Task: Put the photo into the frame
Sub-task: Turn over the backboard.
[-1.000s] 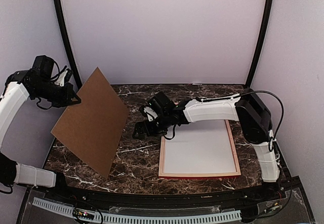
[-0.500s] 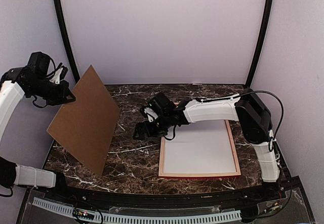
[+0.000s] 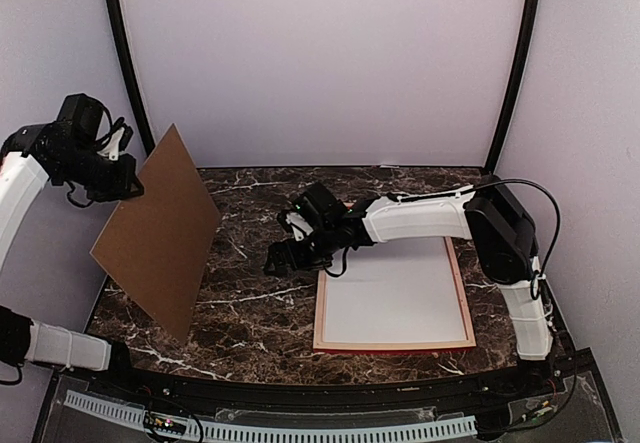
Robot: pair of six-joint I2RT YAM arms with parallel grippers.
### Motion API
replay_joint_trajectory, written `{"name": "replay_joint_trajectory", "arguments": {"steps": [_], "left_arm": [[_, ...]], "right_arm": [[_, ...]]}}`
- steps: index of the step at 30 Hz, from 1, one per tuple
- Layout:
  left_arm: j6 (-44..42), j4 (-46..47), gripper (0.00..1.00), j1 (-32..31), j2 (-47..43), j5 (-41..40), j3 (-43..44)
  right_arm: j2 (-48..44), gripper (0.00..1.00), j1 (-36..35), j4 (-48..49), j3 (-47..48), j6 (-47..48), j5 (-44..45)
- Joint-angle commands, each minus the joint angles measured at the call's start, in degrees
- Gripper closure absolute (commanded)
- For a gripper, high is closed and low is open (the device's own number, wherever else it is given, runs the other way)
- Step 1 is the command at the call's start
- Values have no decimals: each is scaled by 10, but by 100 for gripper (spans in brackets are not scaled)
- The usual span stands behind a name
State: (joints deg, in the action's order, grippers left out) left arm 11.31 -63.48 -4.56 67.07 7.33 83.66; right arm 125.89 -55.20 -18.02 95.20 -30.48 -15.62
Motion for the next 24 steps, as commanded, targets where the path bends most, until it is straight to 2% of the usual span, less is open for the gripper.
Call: {"name": "replay_joint_trajectory", "arguments": {"steps": [1, 12, 20, 24], "left_arm": [[9, 23, 100, -28, 8, -11, 14], [45, 52, 93, -104, 28, -48, -7], [68, 77, 68, -123, 24, -4, -9], [76, 94, 59, -129, 22, 30, -14]], "right_arm": [[-16, 1, 5, 2, 7, 1, 6], [-13, 1, 7, 5, -1, 0, 4], [-21, 1, 9, 4, -1, -1, 1], [-33, 1, 11, -3, 12, -2, -5]]}}
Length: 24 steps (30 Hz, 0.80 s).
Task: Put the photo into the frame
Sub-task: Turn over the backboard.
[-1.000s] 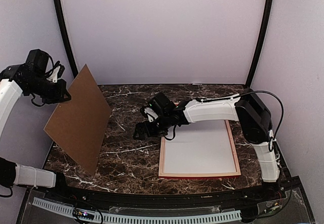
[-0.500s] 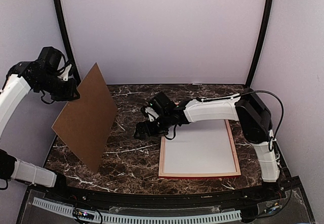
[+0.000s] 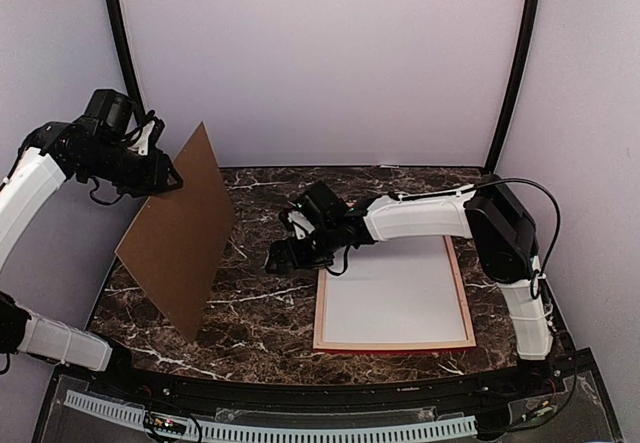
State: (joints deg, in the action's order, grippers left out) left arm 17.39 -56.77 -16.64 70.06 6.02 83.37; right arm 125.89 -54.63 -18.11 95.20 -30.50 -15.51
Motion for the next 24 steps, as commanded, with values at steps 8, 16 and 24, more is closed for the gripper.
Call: {"name": "replay_joint_trajectory", "arguments": {"steps": [8, 16, 24], "left_arm": [[32, 55, 47, -14, -17, 90, -20], [47, 85, 43, -17, -30, 138, -32], [57, 110, 42, -18, -45, 182, -46]], "right_arm": [[-52, 2, 8, -6, 99, -25, -45], [-34, 2, 8, 59, 199, -112, -116], [-7, 3, 8, 143, 239, -195, -165]]}}
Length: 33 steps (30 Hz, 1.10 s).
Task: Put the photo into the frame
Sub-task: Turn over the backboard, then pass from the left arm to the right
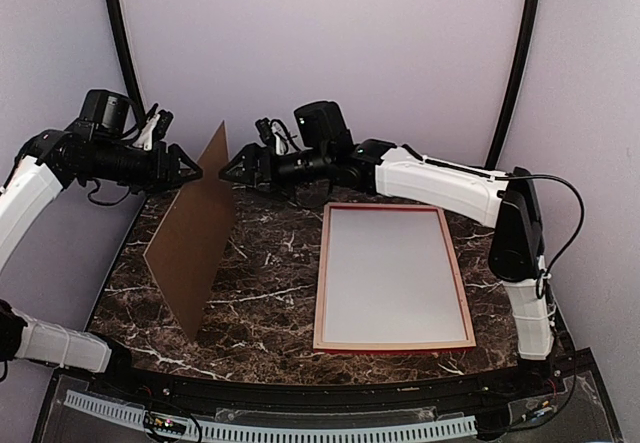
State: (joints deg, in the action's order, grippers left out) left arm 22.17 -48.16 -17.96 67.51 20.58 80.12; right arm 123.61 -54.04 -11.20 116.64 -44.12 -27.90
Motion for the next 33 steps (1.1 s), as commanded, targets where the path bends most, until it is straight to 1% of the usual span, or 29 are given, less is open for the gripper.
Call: {"name": "replay_joint_trajectory", "arguments": {"steps": [1, 6, 10, 16, 19, 21, 22, 26, 29, 33], "left_arm": [[10, 26, 42, -5, -20, 40, -17], [14, 45, 41, -6, -27, 72, -28], [14, 49, 41, -6, -31, 77, -27], [8, 46, 41, -6, -40, 60, -29], [1, 39, 41, -6, -40, 39, -33], [-4, 35, 41, -6, -42, 29, -38], [-6, 35, 41, -6, -42, 26, -39], [-14, 34, 41, -6, -46, 11, -50], [-19, 35, 41, -6, -48, 4, -63], [-26, 46, 41, -6, -50, -12, -88]], "right_arm": [[19, 3, 2, 84, 28, -67, -47], [31, 3, 1, 86, 47, -81, -53], [32, 4, 1, 63, 48, -75, -44], [5, 7, 2, 34, -10, -45, -2], [0, 12, 6, 13, -35, -22, 17], [3, 19, 12, 14, -60, -19, 16], [5, 24, 16, 20, -73, -19, 14], [20, 49, 28, 52, -115, -23, 1], [41, 64, 33, 79, -130, -31, -17], [65, 76, 41, 130, -153, -49, -35]]}}
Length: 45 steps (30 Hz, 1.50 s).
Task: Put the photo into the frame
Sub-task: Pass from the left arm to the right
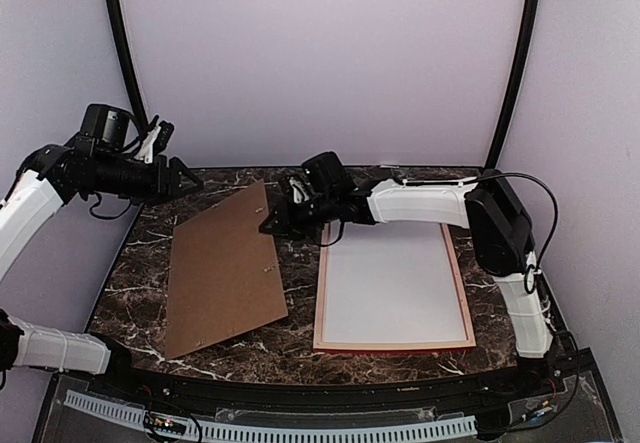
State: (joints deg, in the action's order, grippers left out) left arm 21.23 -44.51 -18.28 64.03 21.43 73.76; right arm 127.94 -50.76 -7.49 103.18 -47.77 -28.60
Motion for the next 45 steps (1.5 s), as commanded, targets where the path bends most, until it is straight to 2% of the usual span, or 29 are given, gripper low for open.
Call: {"name": "replay_joint_trajectory", "arguments": {"steps": [1, 5, 9, 19, 30, 37, 45], "left_arm": [[-18, 15, 41, -3, -15, -31, -30], [-11, 46, 41, -3, -16, -57, -75], [21, 96, 41, -3, -20, -56, -143], [76, 218, 40, -1, -30, -73, -264], [100, 338, 38, 7, 25, -13, -346], [108, 380, 38, 8, 80, 18, -372], [101, 409, 38, 8, 96, 19, -396]], "right_arm": [[26, 78, 10, 105, -25, -18, -31], [32, 85, 18, 149, -58, -37, -46], [19, 100, 25, 183, -91, -48, -54], [-71, 100, 48, 211, -178, -40, -72], [-217, 100, 97, 173, -339, 8, -56], [-259, 100, 119, 191, -405, 4, -55], [-303, 100, 151, 236, -461, -25, -84]]}}
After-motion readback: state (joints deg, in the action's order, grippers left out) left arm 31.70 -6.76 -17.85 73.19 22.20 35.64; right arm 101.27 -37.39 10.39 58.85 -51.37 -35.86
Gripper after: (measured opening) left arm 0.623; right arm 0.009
